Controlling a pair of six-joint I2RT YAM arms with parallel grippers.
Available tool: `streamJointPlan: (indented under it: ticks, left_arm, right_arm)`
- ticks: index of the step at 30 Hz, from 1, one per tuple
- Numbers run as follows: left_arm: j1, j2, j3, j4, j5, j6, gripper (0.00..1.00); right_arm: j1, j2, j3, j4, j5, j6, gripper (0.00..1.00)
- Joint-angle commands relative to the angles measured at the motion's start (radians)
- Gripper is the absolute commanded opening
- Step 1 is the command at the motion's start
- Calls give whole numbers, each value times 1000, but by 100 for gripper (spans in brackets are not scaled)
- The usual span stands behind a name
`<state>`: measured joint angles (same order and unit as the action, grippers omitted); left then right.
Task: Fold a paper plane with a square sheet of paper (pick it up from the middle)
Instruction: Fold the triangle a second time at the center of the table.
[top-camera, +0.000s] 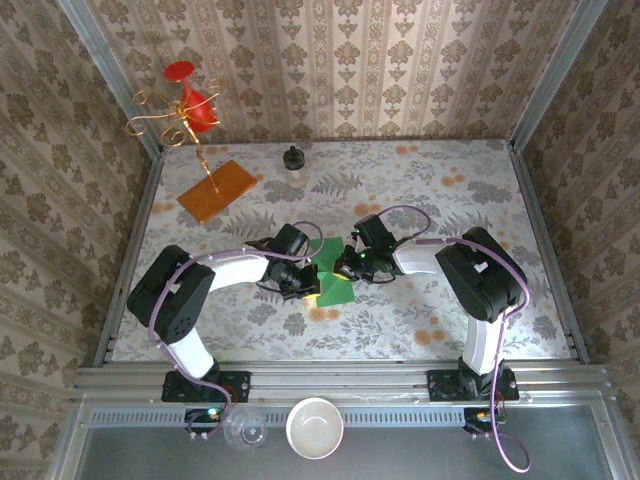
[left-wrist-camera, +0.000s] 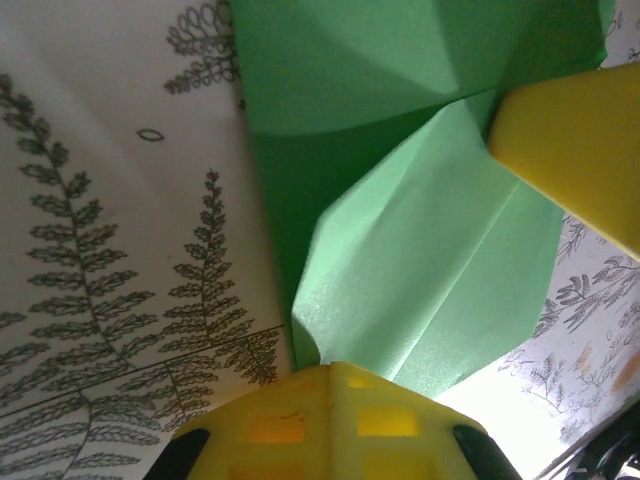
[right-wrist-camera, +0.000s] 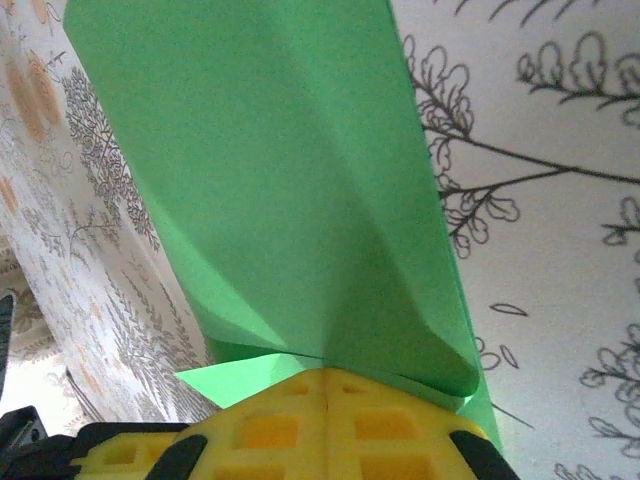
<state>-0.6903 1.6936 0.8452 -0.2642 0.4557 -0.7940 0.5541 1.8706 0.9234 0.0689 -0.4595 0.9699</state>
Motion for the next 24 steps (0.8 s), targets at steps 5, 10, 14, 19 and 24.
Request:
streamJointPlan:
  ticks: [5, 10, 14, 19, 24]
  left_arm:
    - [3, 34, 0, -63, -36, -16, 0]
    - [2, 38, -2, -62, -32, -16, 0]
    - [2, 41, 1, -68, -31, -14, 0]
    - [10, 46, -8, -81, -35, -20, 0]
    - [20, 40, -36, -82, -36, -30, 0]
  right_arm:
    - [13, -70, 52, -154, 22, -82, 6]
    - [67, -72, 32, -151, 38, -80, 6]
    - [100, -34, 23, -118, 33, -59, 6]
    - [94, 2, 22, -106, 49, -54, 5]
    - [24, 26, 8, -115, 79, -61, 5]
